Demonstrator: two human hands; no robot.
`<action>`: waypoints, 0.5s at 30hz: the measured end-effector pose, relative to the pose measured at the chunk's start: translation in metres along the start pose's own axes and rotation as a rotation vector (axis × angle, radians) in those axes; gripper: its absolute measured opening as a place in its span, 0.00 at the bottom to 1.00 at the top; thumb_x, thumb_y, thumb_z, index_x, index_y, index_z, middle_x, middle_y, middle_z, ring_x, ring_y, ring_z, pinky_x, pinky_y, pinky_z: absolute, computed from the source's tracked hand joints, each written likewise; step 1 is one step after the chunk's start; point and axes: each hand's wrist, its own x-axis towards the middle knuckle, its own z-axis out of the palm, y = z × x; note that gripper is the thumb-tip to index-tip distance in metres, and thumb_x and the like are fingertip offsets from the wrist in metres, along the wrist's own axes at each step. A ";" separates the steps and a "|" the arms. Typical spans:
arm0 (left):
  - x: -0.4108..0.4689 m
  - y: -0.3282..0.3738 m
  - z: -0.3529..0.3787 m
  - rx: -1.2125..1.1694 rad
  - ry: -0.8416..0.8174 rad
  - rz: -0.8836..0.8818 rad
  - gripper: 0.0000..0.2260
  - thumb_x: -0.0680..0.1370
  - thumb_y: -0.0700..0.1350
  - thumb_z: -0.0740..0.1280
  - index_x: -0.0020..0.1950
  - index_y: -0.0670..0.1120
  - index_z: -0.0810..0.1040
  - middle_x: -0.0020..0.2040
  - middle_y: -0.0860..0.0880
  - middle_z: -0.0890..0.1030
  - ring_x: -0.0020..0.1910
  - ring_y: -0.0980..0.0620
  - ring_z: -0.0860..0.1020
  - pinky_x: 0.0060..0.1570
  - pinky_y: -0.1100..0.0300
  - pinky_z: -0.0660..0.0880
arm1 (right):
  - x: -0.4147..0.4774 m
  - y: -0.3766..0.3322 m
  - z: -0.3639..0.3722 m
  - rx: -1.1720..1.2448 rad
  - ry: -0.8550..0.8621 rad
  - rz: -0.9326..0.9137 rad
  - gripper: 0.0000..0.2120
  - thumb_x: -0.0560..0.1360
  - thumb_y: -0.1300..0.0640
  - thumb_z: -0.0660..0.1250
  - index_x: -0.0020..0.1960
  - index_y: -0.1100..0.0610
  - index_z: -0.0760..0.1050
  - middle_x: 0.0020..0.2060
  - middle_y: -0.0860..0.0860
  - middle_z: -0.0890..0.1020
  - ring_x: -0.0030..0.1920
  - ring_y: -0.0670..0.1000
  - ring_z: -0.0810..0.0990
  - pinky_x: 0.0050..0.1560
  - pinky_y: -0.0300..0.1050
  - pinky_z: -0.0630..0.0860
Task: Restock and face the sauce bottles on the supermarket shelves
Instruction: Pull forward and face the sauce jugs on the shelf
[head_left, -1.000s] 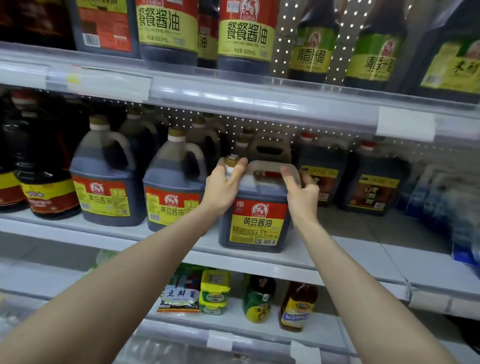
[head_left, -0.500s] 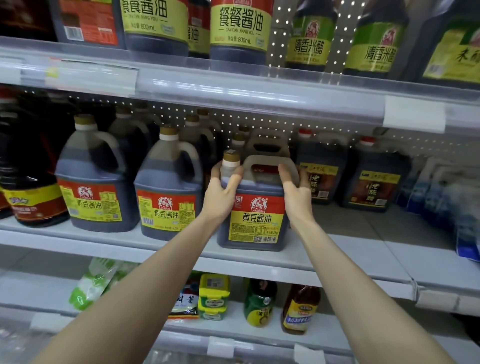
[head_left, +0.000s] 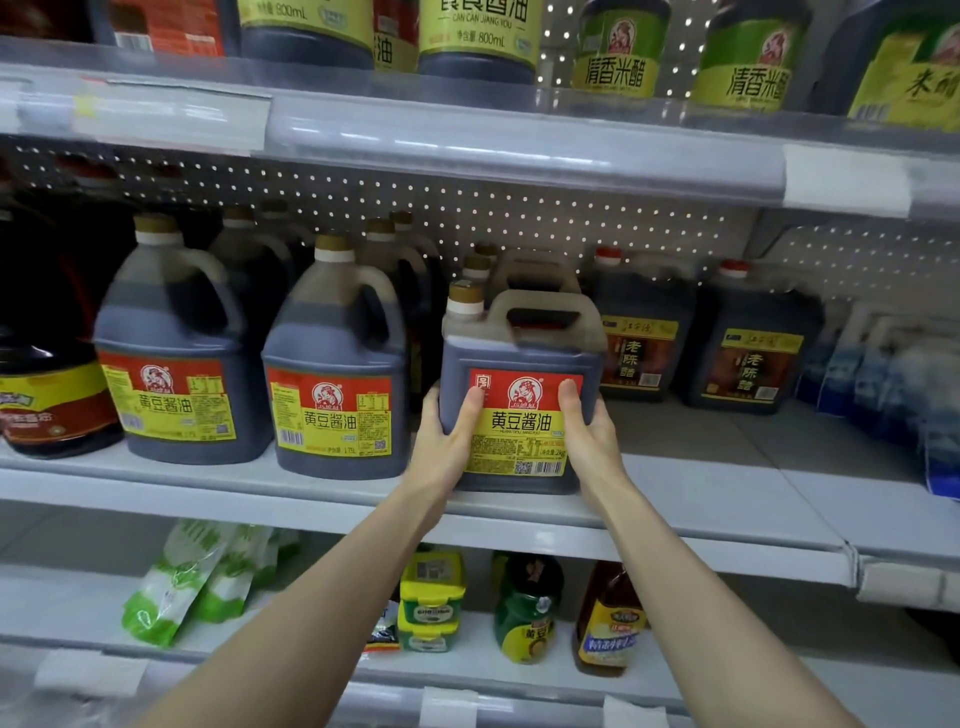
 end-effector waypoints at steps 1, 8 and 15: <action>0.000 -0.001 0.000 -0.004 0.000 0.005 0.39 0.67 0.68 0.64 0.73 0.52 0.62 0.61 0.53 0.78 0.59 0.54 0.78 0.62 0.50 0.74 | -0.001 0.001 0.001 0.003 0.003 -0.003 0.33 0.68 0.35 0.58 0.69 0.50 0.65 0.53 0.49 0.80 0.45 0.42 0.79 0.39 0.35 0.75; 0.006 -0.002 0.000 0.001 -0.006 0.031 0.36 0.68 0.67 0.62 0.71 0.52 0.64 0.60 0.52 0.79 0.58 0.55 0.78 0.60 0.54 0.75 | 0.003 0.011 0.004 0.023 0.041 -0.048 0.37 0.64 0.32 0.58 0.69 0.49 0.64 0.54 0.48 0.80 0.46 0.44 0.80 0.42 0.36 0.76; 0.017 -0.007 0.001 0.021 0.015 0.018 0.41 0.64 0.73 0.63 0.72 0.52 0.64 0.61 0.52 0.79 0.59 0.54 0.78 0.63 0.49 0.74 | 0.012 0.014 0.004 0.027 0.047 -0.056 0.36 0.68 0.34 0.58 0.71 0.50 0.63 0.56 0.49 0.80 0.45 0.44 0.79 0.38 0.32 0.75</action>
